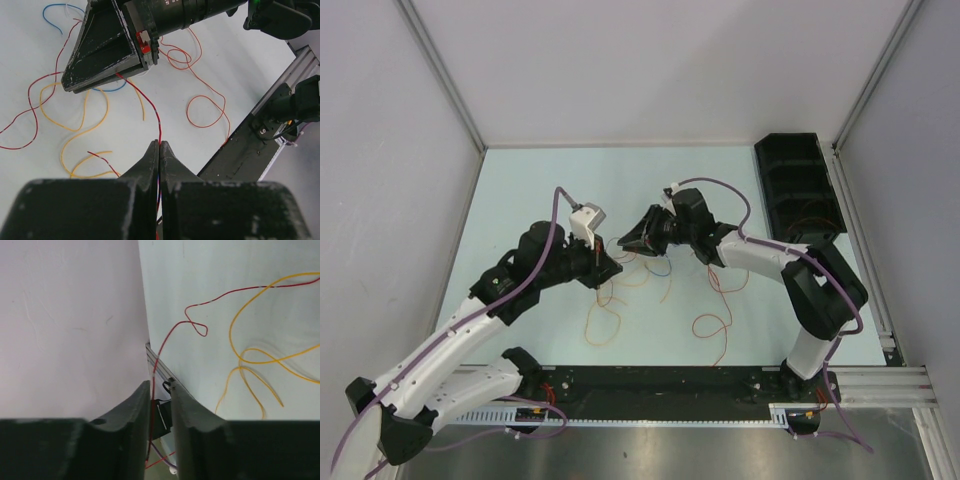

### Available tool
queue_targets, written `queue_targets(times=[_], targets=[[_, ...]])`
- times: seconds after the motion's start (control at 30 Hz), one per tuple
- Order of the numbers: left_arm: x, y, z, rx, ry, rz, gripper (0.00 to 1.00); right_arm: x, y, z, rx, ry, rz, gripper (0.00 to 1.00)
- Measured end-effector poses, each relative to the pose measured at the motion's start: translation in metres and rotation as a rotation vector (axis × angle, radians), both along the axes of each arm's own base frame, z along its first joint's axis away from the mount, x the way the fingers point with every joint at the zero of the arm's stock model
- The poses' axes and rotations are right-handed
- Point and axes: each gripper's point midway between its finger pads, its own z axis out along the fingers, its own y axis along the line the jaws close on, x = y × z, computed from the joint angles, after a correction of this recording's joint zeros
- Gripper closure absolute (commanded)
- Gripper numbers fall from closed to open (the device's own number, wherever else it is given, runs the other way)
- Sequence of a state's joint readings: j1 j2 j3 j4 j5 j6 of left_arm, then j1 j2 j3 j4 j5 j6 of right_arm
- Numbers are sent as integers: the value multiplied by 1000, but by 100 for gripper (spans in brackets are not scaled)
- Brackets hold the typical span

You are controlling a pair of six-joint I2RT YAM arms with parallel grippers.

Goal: Untangle the cables

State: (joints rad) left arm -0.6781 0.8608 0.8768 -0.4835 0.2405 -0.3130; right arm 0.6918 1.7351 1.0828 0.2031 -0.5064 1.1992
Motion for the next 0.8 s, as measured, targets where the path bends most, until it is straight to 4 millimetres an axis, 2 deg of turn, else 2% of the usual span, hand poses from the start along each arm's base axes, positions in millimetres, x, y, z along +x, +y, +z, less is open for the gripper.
queue_targets(times=[0.03,0.07,0.1,0.2,0.23,0.27,0.3,0.33,0.4,0.43,0.5,0.6,0.63,0.7,0.8], targets=[[0,0,0,-1,-1,0,100,0,2,1,7,-2,0,83],[0,0,1,-2,-3,1,100,-1,3,3,16,-3,2,95],[-1,1,2,-4,-5,1,100,-1,5,5,23,-7,6,100],[-1,1,3,-7,-12,4,100,-2,8,11,46,-20,12,100],[-1,2,4,-7,-13,5,93,-2,8,12,49,-24,14,100],[0,2,4,-8,-16,8,85,-2,8,12,49,-26,14,100],[0,3,5,-8,-18,11,73,-1,7,13,46,-27,16,100],[1,4,5,-7,-22,18,40,1,6,14,36,-38,19,100],[4,9,4,7,-28,57,18,8,4,24,-6,-64,24,100],[6,13,2,16,-25,80,8,14,6,39,-24,-95,29,100],[11,27,-6,60,-9,167,5,28,9,81,-41,-204,30,100],[14,50,-17,130,12,277,2,43,13,186,-20,-451,18,100],[13,56,-19,144,13,300,0,43,11,213,-9,-514,10,100],[10,67,-16,142,-6,340,0,41,0,279,14,-668,-21,100],[3,80,-15,115,-36,382,0,35,-15,335,31,-807,-52,100]])
